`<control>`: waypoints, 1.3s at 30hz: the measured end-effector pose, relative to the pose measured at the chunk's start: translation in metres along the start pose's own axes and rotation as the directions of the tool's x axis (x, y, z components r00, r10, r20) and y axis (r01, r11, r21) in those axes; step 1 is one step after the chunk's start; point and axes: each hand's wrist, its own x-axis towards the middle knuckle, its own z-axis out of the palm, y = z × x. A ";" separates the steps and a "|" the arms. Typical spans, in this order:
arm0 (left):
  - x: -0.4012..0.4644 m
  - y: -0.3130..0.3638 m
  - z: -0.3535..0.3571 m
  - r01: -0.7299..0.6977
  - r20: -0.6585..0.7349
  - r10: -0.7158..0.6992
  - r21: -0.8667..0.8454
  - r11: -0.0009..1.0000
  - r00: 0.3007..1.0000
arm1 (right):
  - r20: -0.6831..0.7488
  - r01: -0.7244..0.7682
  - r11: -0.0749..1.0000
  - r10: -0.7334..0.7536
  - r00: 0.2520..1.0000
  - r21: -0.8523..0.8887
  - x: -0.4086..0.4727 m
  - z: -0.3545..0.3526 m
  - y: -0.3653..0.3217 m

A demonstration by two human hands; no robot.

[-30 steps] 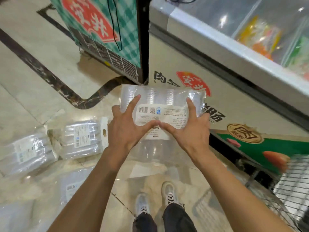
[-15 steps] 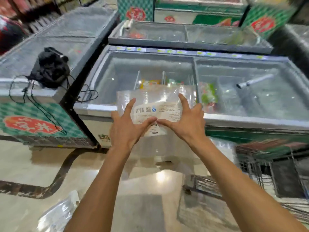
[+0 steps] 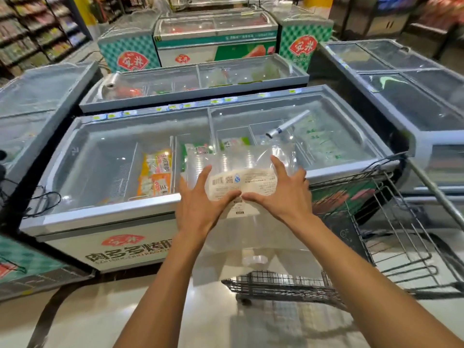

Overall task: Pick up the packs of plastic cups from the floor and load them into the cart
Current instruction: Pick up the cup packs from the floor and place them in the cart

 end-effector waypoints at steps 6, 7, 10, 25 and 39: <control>0.020 0.013 0.081 0.032 0.152 -0.027 -0.030 0.999 0.988 | 0.083 -0.125 0.989 0.131 0.988 -0.074 0.034 0.030 0.068; 0.025 0.011 0.095 0.045 0.180 -0.036 -0.043 0.998 0.983 | 0.101 -0.139 0.986 0.148 0.984 -0.091 0.040 0.037 0.077; 0.044 0.001 0.138 0.083 0.240 -0.075 -0.023 0.996 0.968 | 0.131 -0.182 0.976 0.198 0.971 -0.123 0.061 0.063 0.102; 0.104 -0.067 0.306 0.239 0.411 -0.281 0.153 0.959 0.867 | 0.435 -0.262 0.938 0.337 0.835 -0.225 0.138 0.227 0.212; 0.137 -0.101 0.370 0.233 0.265 -0.281 0.200 0.952 0.922 | 0.313 -0.165 0.984 0.177 0.933 -0.067 0.181 0.308 0.241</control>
